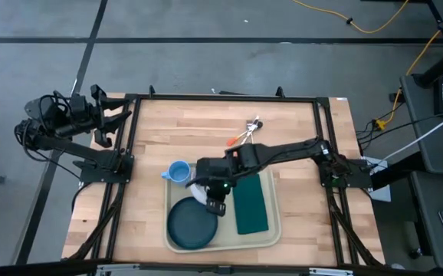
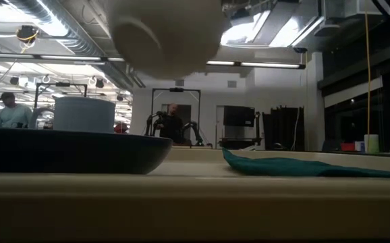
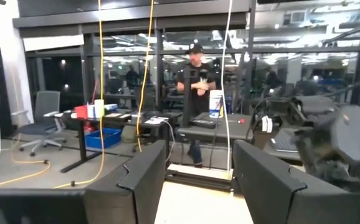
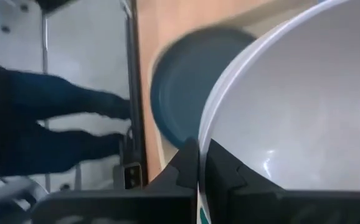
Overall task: Set up tray
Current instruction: Put the white bowl on top of the green plate on the light brown serving tray
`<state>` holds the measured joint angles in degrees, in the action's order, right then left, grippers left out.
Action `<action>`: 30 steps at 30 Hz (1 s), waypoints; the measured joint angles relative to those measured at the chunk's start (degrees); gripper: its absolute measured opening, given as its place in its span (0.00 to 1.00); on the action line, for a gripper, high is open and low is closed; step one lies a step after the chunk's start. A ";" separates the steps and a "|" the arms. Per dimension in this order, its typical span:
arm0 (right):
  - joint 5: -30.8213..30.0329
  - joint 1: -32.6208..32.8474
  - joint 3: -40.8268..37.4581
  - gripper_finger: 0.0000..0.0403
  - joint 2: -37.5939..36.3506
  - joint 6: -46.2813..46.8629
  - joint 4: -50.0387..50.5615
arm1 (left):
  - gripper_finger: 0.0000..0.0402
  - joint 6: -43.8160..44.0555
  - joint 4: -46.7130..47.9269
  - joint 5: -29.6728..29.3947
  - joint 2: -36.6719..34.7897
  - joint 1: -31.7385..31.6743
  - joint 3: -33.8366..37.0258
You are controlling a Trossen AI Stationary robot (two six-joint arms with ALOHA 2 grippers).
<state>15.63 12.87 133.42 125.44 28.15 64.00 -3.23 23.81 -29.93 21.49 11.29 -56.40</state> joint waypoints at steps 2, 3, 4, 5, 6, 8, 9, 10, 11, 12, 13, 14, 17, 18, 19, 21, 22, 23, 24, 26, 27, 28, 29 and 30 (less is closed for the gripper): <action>0.00 0.72 0.03 0.03 1.05 -2.06 0.50 | 0.46 0.30 0.01 -0.37 0.01 0.02 0.00; -0.14 1.21 0.03 0.03 1.35 -3.50 1.06 | 0.46 0.38 0.01 -0.81 0.00 0.01 0.00; -0.17 1.60 0.03 0.03 1.87 -4.87 1.75 | 0.46 0.41 0.02 -1.40 0.01 0.02 0.00; -0.07 2.05 0.03 0.03 2.16 -6.22 1.81 | 0.46 0.47 0.00 -2.08 0.02 0.02 0.00; -0.08 2.50 0.02 0.03 2.33 -7.53 1.84 | 0.46 0.56 0.00 -2.74 0.02 0.02 0.00; 0.09 3.07 0.01 0.03 2.68 -9.71 1.71 | 0.46 1.03 0.00 -3.53 0.02 0.02 0.00; 0.36 3.35 0.01 0.03 2.72 -10.40 1.44 | 0.46 1.15 0.01 -3.58 0.02 0.02 0.00; 0.50 3.54 0.01 0.03 2.76 -10.54 1.38 | 0.46 1.19 0.02 -3.56 0.02 0.02 0.00; 0.87 3.69 0.01 0.03 2.78 -11.13 1.19 | 0.46 1.35 0.03 -3.54 0.02 0.02 0.00; 1.25 3.92 0.01 0.03 2.80 -12.17 0.63 | 0.46 1.52 0.12 -3.54 0.02 0.02 0.00; 1.25 4.27 0.01 0.03 2.80 -13.52 0.20 | 0.46 1.80 0.44 -3.54 0.02 0.00 0.00; 1.14 4.73 0.03 0.03 2.80 -15.24 0.27 | 0.46 1.97 0.73 -3.54 0.02 0.02 0.00; 1.27 6.27 0.03 0.03 2.80 -22.06 1.56 | 0.46 2.58 0.88 -3.56 0.02 0.02 0.00; 1.05 6.71 0.03 0.03 2.80 -24.02 1.95 | 0.46 3.07 0.90 -3.56 0.02 0.00 0.00; 0.65 7.06 0.03 0.03 2.80 -25.68 2.25 | 0.46 3.64 0.89 -3.55 0.02 0.02 0.00; -0.88 7.49 0.03 0.03 2.80 -29.61 2.61 | 0.46 4.41 1.22 -3.52 0.02 0.02 0.00; -1.51 7.60 0.03 0.03 2.80 -31.73 2.82 | 0.46 4.89 1.70 -3.52 0.02 0.02 0.00; -2.33 7.75 0.03 0.03 2.80 -33.71 3.25 | 0.46 5.66 2.36 -3.41 0.02 0.02 0.00; -3.33 7.99 0.03 0.03 2.80 -36.22 3.75 | 0.46 6.44 3.39 -3.11 0.04 0.02 0.00; -5.13 8.75 0.03 0.03 2.80 -42.52 4.83 | 0.46 8.12 5.13 -2.04 0.58 0.01 0.00; -7.02 9.25 0.03 0.03 2.80 -46.27 5.37 | 0.46 8.74 6.14 -1.15 0.98 0.01 0.00; -9.13 9.70 0.03 0.03 2.80 -49.76 5.87 | 0.46 9.35 7.37 -0.16 1.41 0.02 0.00; -11.08 10.10 0.03 0.03 2.80 -53.11 6.15 | 0.46 10.12 8.38 0.86 1.94 0.02 0.02; -12.59 10.37 0.03 0.03 2.80 -55.72 6.34 | 0.46 10.75 9.09 1.74 2.53 0.02 0.02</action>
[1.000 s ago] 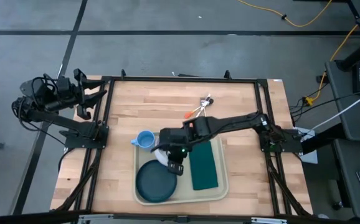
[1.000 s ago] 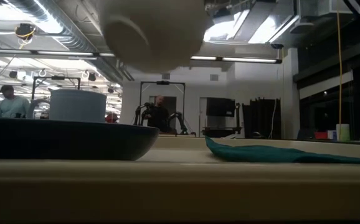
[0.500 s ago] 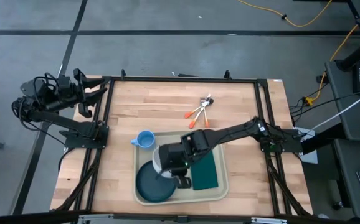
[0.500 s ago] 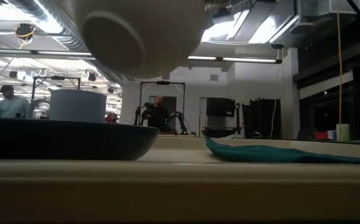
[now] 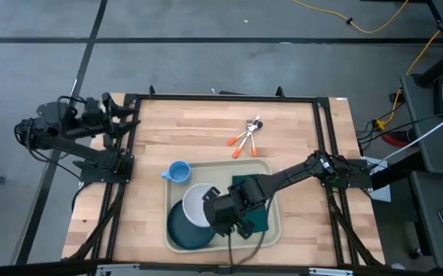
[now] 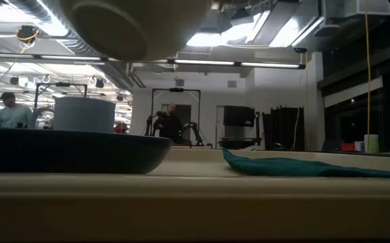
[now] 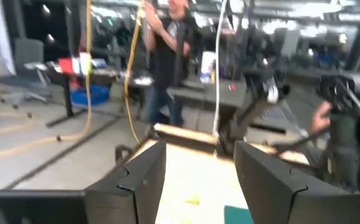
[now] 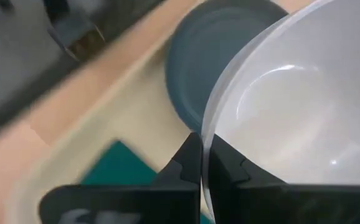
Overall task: Set up tray
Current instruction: Put the white bowl on top of the green plate on the light brown serving tray
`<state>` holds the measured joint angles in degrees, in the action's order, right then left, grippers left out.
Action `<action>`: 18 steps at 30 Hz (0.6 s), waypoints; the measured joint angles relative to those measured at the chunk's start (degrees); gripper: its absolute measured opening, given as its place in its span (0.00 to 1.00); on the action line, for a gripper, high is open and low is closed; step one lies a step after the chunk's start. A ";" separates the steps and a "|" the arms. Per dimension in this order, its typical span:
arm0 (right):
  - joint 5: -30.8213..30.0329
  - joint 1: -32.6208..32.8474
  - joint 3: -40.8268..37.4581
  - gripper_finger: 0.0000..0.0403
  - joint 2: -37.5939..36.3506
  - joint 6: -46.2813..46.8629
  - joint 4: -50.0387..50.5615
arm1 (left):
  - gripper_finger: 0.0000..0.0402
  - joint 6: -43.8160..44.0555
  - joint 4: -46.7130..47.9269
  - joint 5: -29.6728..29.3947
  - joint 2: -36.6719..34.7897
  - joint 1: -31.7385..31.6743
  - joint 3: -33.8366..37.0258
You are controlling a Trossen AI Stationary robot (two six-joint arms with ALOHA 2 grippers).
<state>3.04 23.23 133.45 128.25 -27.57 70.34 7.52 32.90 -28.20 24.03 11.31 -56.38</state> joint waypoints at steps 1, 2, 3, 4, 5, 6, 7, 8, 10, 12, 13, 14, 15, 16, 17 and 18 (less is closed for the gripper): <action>-1.40 0.17 0.00 0.03 0.00 -1.86 0.41 | 0.46 0.53 0.85 0.56 0.57 -0.01 0.00; -2.74 0.27 0.00 0.03 0.00 -2.90 0.90 | 0.46 0.74 1.66 1.23 1.16 0.00 0.02; -4.02 0.27 0.00 0.03 0.00 -3.67 1.05 | 0.46 0.75 2.03 1.54 1.86 0.00 0.02; -5.38 0.27 0.00 0.03 0.00 -4.46 0.99 | 0.46 0.75 2.08 2.14 2.54 0.00 0.02; -7.17 0.27 0.00 0.03 0.00 -4.93 0.99 | 0.46 0.73 2.11 2.68 3.20 0.00 0.02; -9.32 0.28 0.00 0.03 0.00 -5.79 1.01 | 0.46 0.59 2.08 3.10 3.89 -0.01 0.02; -10.95 0.35 0.00 0.03 0.00 -6.76 1.03 | 0.46 0.03 2.07 3.80 4.64 0.00 0.02; -11.64 0.40 0.00 0.03 0.00 -8.16 1.19 | 0.46 -0.74 2.09 4.66 5.40 0.00 0.02; -11.52 0.45 0.00 0.03 0.00 -10.77 1.40 | 0.46 -2.58 2.08 6.78 7.22 0.00 0.02; -10.22 0.49 0.00 0.03 0.00 -11.82 1.36 | 0.46 -4.29 2.14 9.56 9.17 0.00 0.02; -9.54 0.49 0.00 0.03 0.00 -11.86 1.40 | 0.46 -5.14 2.31 10.90 10.17 0.00 0.02; -8.73 0.49 0.00 0.03 0.00 -11.79 1.42 | 0.46 -6.46 2.78 12.57 11.13 0.00 0.02; -7.90 0.49 0.00 0.03 0.00 -11.74 1.51 | 0.46 -7.86 3.60 14.18 11.94 0.00 0.02; -7.43 0.49 0.00 0.03 0.00 -11.71 1.86 | 0.46 -9.32 4.64 15.72 12.77 0.00 0.02; -7.34 0.49 0.00 0.03 0.00 -11.70 2.48 | 0.46 -10.73 5.75 17.21 13.65 0.00 0.02; -7.07 0.49 0.00 0.03 0.00 -11.69 3.11 | 0.46 -11.75 6.81 18.73 14.47 0.00 0.02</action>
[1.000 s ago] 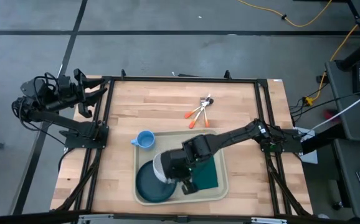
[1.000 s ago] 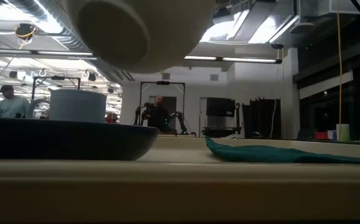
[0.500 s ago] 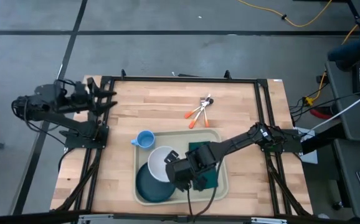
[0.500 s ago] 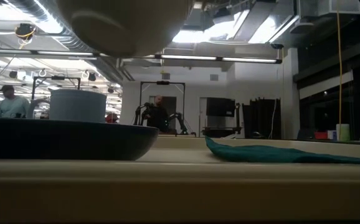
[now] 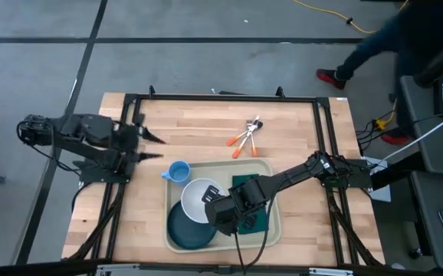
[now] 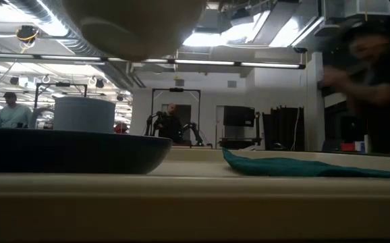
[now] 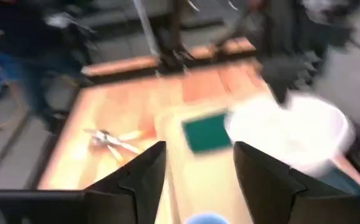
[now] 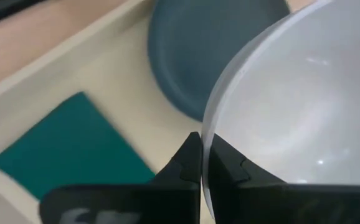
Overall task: Set up tray
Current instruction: Put the white bowl on top of the green plate on the light brown serving tray
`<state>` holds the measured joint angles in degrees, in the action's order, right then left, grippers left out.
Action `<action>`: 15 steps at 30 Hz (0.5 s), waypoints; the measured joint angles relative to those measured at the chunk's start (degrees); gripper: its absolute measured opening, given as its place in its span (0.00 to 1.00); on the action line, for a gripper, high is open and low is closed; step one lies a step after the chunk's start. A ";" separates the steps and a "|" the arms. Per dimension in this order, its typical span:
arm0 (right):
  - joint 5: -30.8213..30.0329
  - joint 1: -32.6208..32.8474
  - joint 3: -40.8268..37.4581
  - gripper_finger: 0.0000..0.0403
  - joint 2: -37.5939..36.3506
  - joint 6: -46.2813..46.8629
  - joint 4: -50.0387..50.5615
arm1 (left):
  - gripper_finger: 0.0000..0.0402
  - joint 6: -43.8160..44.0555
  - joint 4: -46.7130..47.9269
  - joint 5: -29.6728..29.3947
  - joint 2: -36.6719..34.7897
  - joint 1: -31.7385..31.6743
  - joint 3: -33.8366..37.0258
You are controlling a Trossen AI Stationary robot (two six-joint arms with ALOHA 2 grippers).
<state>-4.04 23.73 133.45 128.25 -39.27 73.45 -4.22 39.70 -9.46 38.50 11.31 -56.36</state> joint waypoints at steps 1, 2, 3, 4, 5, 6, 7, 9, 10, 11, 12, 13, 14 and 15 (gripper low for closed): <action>0.70 -0.02 0.00 0.03 0.00 0.02 0.63 | 0.46 -0.88 1.19 1.13 0.75 0.00 0.00; 1.55 -0.02 0.00 0.03 0.00 0.05 1.24 | 0.46 -1.72 2.31 1.81 1.40 0.00 -0.01; 2.23 -0.04 0.00 0.03 0.00 0.38 1.75 | 0.46 -2.57 3.61 2.15 2.08 0.00 -0.32; 2.52 -0.04 0.00 0.03 0.00 1.40 2.16 | 0.46 -3.56 5.12 2.15 2.96 0.08 -1.02; 2.58 -0.04 0.00 0.03 0.00 2.73 2.34 | 0.46 -4.33 6.36 2.13 3.78 0.27 -1.97; 2.61 -0.04 0.00 0.03 0.00 3.89 2.32 | 0.46 -5.25 7.76 2.11 4.56 0.56 -3.15; 2.63 -0.04 0.00 0.03 0.00 4.57 2.32 | 0.46 -6.37 9.34 2.04 5.43 0.91 -4.43; 2.65 -0.03 0.00 0.03 0.00 4.70 2.27 | 0.47 -9.42 11.44 2.09 7.42 1.72 -7.06; 2.65 -0.04 0.00 0.03 0.00 4.63 2.30 | 0.48 -10.90 12.23 2.04 8.38 2.20 -8.27; 2.65 -0.04 0.00 0.03 0.00 4.63 2.29 | 0.49 -11.94 12.89 1.77 9.46 2.69 -9.39; 2.65 -0.04 0.00 0.03 0.00 4.68 2.27 | 0.50 -12.73 13.54 1.57 10.50 3.16 -10.46; 2.65 -0.03 0.00 0.03 -0.02 4.68 2.27 | 0.51 -13.46 14.04 1.47 11.54 3.64 -11.44; 2.65 -0.04 0.00 0.03 -0.02 4.68 2.25 | 0.52 -14.26 14.52 1.48 12.62 4.17 -12.36; 2.65 -0.08 0.00 0.03 -0.02 4.68 2.25 | 0.52 -15.02 14.96 1.50 13.81 4.81 -13.11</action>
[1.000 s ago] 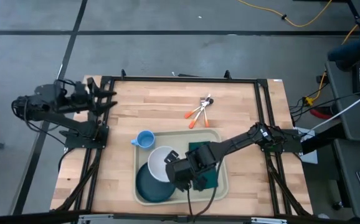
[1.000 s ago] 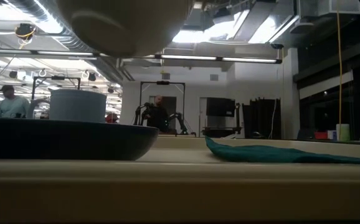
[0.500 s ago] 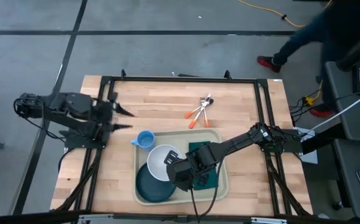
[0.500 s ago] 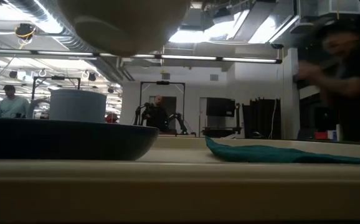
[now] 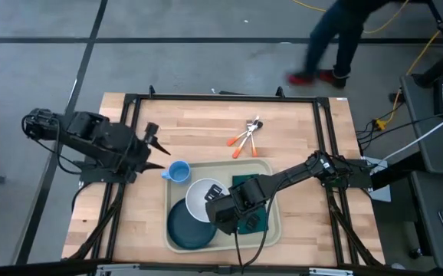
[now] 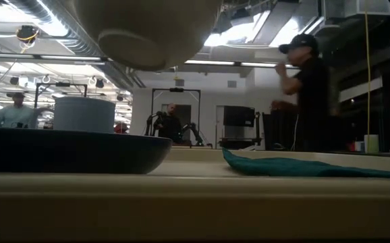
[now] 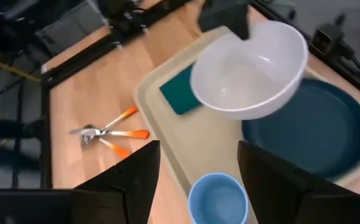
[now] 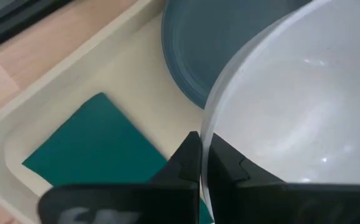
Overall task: Set up tray
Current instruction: Put the white bowl on top of the green plate on the light brown serving tray
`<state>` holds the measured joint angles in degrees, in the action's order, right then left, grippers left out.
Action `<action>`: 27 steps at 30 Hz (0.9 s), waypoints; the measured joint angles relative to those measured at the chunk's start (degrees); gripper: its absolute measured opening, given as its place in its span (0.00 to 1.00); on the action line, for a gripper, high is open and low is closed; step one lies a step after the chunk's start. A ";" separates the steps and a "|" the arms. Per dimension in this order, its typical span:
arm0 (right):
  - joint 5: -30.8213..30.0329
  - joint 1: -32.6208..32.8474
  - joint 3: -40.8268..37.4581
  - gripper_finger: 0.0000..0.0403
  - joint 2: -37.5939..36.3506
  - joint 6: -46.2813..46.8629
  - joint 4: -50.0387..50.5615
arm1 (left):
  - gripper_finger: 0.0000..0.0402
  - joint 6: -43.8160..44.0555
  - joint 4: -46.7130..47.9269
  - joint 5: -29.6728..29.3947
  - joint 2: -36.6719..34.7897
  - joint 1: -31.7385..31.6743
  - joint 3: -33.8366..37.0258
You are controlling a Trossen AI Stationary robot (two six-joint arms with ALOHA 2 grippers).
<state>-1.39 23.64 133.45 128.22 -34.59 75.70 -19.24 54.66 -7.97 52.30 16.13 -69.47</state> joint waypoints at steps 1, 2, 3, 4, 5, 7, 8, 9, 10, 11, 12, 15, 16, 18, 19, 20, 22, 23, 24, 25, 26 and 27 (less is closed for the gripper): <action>0.01 -0.15 0.00 0.03 0.00 0.00 0.00 | 0.53 -0.69 0.45 0.00 1.14 0.83 -0.53; 0.04 -0.18 0.00 0.03 0.00 0.01 0.00 | 0.54 -1.47 0.94 0.00 2.40 1.80 -0.90; 0.04 -0.18 0.00 0.03 0.00 0.00 0.00 | 0.54 -2.53 1.39 0.00 3.70 2.88 -1.10; 0.04 -0.22 0.00 0.03 0.00 0.02 -0.02 | 0.54 -3.88 1.76 -0.05 4.86 4.08 -1.12; 0.04 -0.28 0.00 0.03 0.00 0.01 -0.02 | 0.54 -5.29 2.29 -0.09 6.10 5.37 -1.21; 0.15 -0.36 0.00 0.03 0.00 0.02 -0.04 | 0.54 -8.08 2.62 -0.79 8.73 8.06 -1.21; 0.14 -0.40 0.00 0.03 0.00 0.02 -0.04 | 0.54 -9.12 2.74 -1.42 10.00 9.38 -1.21; 0.15 -0.48 0.00 0.03 0.00 0.02 -0.04 | 0.54 -9.96 2.73 -2.11 11.18 10.63 -1.21; 0.15 -0.54 0.00 0.03 0.00 0.03 -0.04 | 0.54 -10.73 2.60 -2.99 12.18 11.87 -1.21; 0.18 -0.62 0.00 0.03 0.00 0.04 -0.04 | 0.54 -11.47 2.30 -4.09 12.99 13.02 -1.21; 0.38 -0.70 0.00 0.03 0.00 0.02 -0.04 | 0.54 -12.17 1.77 -5.33 13.71 14.12 -1.21; 0.91 -0.98 0.00 0.03 0.00 0.59 -0.11 | 0.55 -13.22 -2.14 -8.88 15.53 16.85 -1.21; 1.08 -1.06 0.00 0.03 0.00 1.31 -0.17 | 0.54 -13.29 -3.72 -10.07 15.91 17.52 -1.21; 1.09 -1.14 0.00 0.03 0.00 1.93 -0.34 | 0.54 -13.85 -6.40 -11.92 16.81 18.50 -1.22; 1.09 -1.14 0.00 0.03 0.00 2.02 -0.40 | 0.54 -14.14 -7.34 -12.30 17.31 18.75 -1.22; 1.09 -1.14 0.00 0.03 0.00 2.16 -0.48 | 0.54 -14.16 -7.62 -12.24 17.79 18.86 -1.22; 1.09 -1.14 0.00 0.03 0.00 2.25 -0.55 | 0.53 -13.76 -7.45 -10.35 18.98 18.83 -1.23; 1.09 -1.14 0.00 0.03 -0.01 2.25 -0.55 | 0.53 -13.30 -7.21 -8.92 19.69 18.81 -1.21; 1.09 -1.14 0.00 0.03 -0.02 2.25 -0.58 | 0.52 -13.09 -7.00 -7.66 20.48 18.81 -1.21; 1.10 -1.14 0.00 0.03 -0.02 2.25 -0.62 | 0.52 -13.19 -6.98 -6.93 21.34 18.81 -1.21; 1.26 -1.14 0.00 0.03 -0.02 2.25 -0.70 | 0.52 -13.78 -7.03 -6.82 22.10 18.83 -1.23; 1.54 -1.14 0.00 0.03 -0.02 2.24 -0.79 | 0.52 -14.40 -6.94 -6.82 22.87 18.83 -1.23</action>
<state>0.15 22.50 133.45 128.20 -32.35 74.91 -33.64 47.72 -14.79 75.17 34.96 -70.70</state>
